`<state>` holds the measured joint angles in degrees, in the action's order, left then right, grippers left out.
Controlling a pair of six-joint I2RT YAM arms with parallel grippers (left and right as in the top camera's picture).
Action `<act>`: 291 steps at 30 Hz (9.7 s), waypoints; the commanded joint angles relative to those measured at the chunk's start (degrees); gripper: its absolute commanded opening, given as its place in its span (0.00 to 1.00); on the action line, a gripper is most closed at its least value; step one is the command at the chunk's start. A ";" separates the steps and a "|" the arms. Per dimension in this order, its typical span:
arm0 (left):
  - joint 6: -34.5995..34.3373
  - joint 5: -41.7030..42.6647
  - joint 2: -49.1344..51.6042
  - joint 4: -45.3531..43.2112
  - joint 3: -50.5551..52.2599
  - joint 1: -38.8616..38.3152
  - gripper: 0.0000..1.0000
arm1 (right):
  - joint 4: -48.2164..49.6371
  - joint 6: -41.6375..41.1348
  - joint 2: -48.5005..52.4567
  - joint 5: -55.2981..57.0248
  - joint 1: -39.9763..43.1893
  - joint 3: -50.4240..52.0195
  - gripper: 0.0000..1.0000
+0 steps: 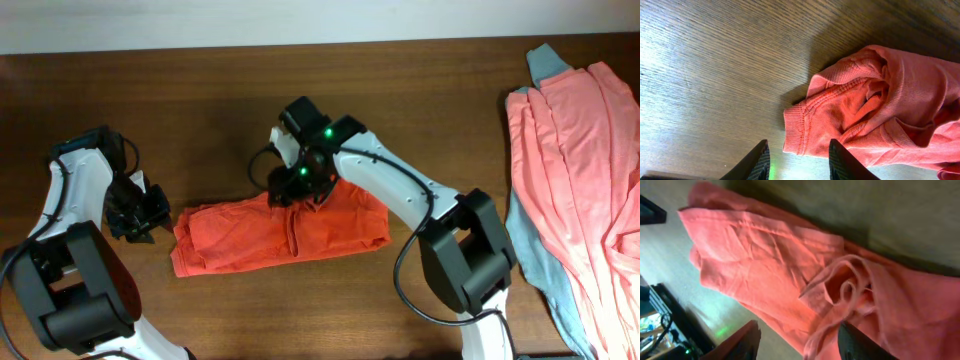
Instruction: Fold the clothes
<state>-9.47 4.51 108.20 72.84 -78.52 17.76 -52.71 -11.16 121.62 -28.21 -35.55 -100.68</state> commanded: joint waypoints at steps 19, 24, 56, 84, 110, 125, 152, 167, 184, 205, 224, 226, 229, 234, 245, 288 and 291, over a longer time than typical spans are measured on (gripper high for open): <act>0.09 0.68 -1.20 0.07 -0.70 0.26 0.39 | -7.67 -0.09 -1.99 12.44 4.83 10.51 0.25; 0.09 0.66 -1.20 0.00 -0.70 0.26 0.38 | -9.29 -0.33 -1.99 12.41 4.83 14.80 0.22; 15.87 3.69 -8.41 -7.54 -4.04 -30.93 0.45 | -22.12 5.42 -17.66 20.11 21.55 16.72 0.29; 24.20 -6.12 5.57 -24.13 -4.04 -52.48 0.34 | -26.93 9.44 -26.77 19.89 33.00 16.76 0.33; 8.46 -22.12 5.55 -25.83 -5.55 -45.81 0.39 | -27.65 9.46 -26.75 19.87 32.96 16.79 0.33; 11.39 -15.85 7.06 -13.35 -8.81 -54.03 0.36 | -27.52 9.49 -26.75 19.89 32.96 16.79 0.34; 10.99 -13.38 9.44 -16.28 -8.76 -53.99 0.34 | -28.02 9.73 -26.75 19.89 32.96 16.79 0.33; 11.23 -15.06 13.00 -16.59 -8.59 -53.96 0.17 | -28.06 9.73 -26.75 19.89 32.96 16.79 0.33; 11.17 -22.71 12.96 -17.16 -13.88 -51.98 0.00 | -28.04 9.73 -26.75 19.91 32.96 16.79 0.33; 7.08 1.77 12.96 3.15 -14.19 -43.25 0.36 | -26.36 9.90 -26.60 19.85 32.96 16.79 0.39; -7.58 -8.00 12.96 -4.55 -14.16 -43.21 0.37 | -26.60 10.78 -26.60 19.87 32.96 16.90 0.39; -8.44 -7.98 12.98 -4.79 -14.16 -43.21 0.38 | -26.64 10.78 -26.60 19.87 32.96 16.90 0.39; -8.98 -6.84 12.98 -5.53 -14.16 -43.28 0.38 | -26.99 10.78 -26.60 19.87 32.96 16.90 0.39; -8.96 -5.20 12.98 -7.34 -13.14 -43.28 0.33 | -27.52 10.78 -26.60 19.87 32.96 16.90 0.39; -8.92 3.30 12.96 -1.73 -10.93 -43.25 0.00 | -27.67 10.80 -26.60 19.87 32.96 16.90 0.39; -12.37 -10.12 11.56 -0.22 -6.16 -43.25 0.17 | -2.43 18.53 -16.17 -7.06 22.43 38.18 0.29; -12.37 -10.12 11.56 -0.15 -6.16 -43.25 0.17 | 1.46 16.74 -14.08 -4.87 22.45 41.68 0.29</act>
<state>-20.88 -4.99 120.77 72.84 -83.79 -25.43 -52.71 7.42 105.69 -33.98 -13.13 -61.47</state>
